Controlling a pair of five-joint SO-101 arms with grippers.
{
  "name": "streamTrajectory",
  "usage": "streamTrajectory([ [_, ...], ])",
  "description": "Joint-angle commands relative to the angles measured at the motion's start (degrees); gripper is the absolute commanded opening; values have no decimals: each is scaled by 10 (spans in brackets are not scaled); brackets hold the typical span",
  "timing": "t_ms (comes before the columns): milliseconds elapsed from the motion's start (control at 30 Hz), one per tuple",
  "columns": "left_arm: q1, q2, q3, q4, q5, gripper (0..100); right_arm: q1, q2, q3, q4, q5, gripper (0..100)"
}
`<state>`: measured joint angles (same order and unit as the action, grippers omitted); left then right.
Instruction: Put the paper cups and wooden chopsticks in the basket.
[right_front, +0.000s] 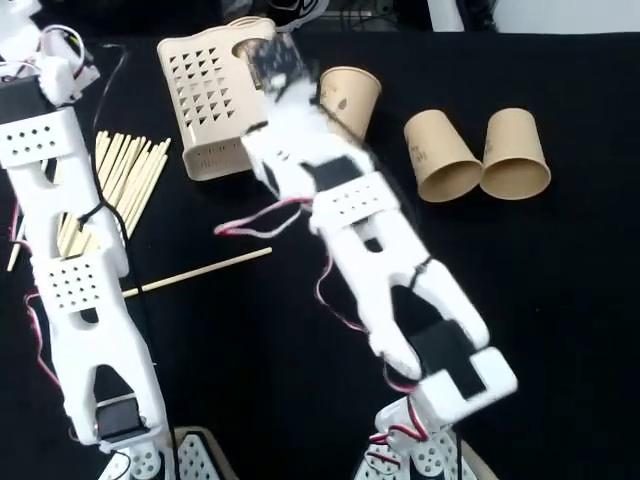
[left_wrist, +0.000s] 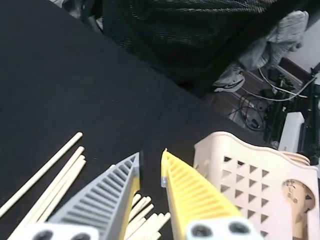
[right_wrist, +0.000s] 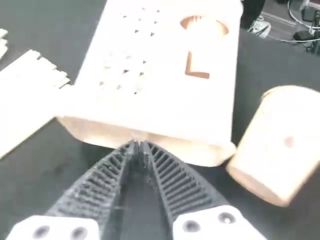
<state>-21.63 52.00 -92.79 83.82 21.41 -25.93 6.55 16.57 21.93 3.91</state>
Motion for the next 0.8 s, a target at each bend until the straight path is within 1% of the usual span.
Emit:
streamTrajectory([
  [0,-22,-4,-26,2,2,88,13,18,77,-196,-8,12],
  [67,-27,-4,-25,-1,2,88,23,32,97,-251,-8,12],
  [100,-29,-4,-25,-1,2,88,26,37,100,-261,-8,12],
  [367,-24,-4,-26,-2,2,88,33,48,102,-248,-4,12],
  [533,-24,-4,-26,-3,3,88,32,50,83,-276,-8,12],
  [767,-7,-4,-23,-13,4,88,24,142,4,-280,-8,12],
])
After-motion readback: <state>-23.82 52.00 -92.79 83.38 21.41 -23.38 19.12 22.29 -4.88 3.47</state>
